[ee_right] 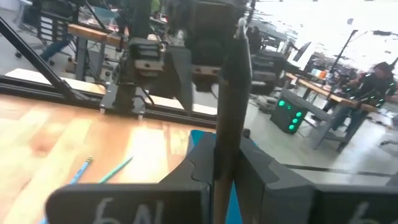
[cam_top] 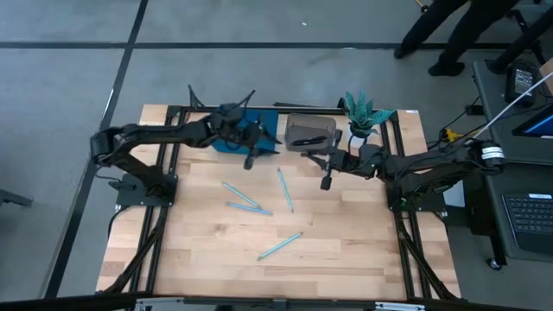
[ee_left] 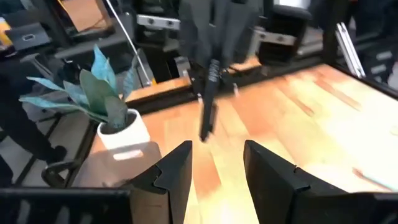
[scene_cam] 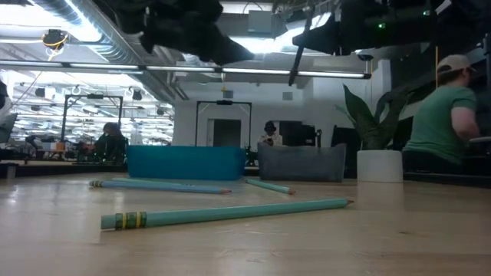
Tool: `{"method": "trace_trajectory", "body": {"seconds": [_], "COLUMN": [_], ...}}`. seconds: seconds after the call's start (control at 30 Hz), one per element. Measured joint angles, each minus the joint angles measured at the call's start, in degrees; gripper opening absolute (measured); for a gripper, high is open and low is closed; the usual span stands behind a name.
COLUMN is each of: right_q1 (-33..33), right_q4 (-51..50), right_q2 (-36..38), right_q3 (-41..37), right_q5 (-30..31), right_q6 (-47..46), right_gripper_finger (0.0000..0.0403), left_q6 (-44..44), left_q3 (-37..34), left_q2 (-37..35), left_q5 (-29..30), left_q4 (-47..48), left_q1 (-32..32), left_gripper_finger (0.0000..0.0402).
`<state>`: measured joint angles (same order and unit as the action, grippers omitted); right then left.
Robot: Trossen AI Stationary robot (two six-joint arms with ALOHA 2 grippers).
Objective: Sort pens & pencils
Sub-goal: Put the black pen into the black bin
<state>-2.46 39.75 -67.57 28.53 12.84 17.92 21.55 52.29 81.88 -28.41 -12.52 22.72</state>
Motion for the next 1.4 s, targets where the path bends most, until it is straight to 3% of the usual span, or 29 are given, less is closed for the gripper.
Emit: {"method": "trace_trajectory", "body": {"seconds": [0.1, 0.27, 0.4, 0.7, 0.97, 1.4], "right_q1": [0.0, 0.0, -0.6, -4.6, -8.9, -17.2], "right_q4": [-1.1, -3.2, -6.1, -11.7, -13.4, -42.8], "right_q2": [1.1, 2.8, 4.0, 6.9, 7.1, 2.1], "right_q3": [0.0, 0.0, 0.0, 0.0, 0.0, 16.5], "right_q5": [1.0, 2.7, 3.3, 3.3, -0.8, -8.1], "right_q6": [0.8, 1.6, 0.8, -2.2, -4.4, -5.2], "right_gripper_finger": [0.0035, 0.0035, 0.0035, 0.0035, 0.0035, 0.0035], "left_q6": [1.5, 1.3, 0.2, -6.4, -7.5, -4.3], "left_q3": [-0.1, -2.0, -7.4, -22.9, -27.2, -27.2], "left_q2": [-2.9, -5.8, -8.2, -14.5, -16.8, -16.8], "left_q5": [-0.2, -0.7, -2.0, -4.6, -4.4, -6.0], "left_q4": [6.1, 6.3, 1.4, -19.0, -21.9, -20.4], "left_q1": [0.0, 0.3, 1.6, 6.0, 6.9, 6.9], "left_gripper_finger": [0.0137, 0.0137, 0.0137, 0.0137, 0.0137, 0.0137]}}
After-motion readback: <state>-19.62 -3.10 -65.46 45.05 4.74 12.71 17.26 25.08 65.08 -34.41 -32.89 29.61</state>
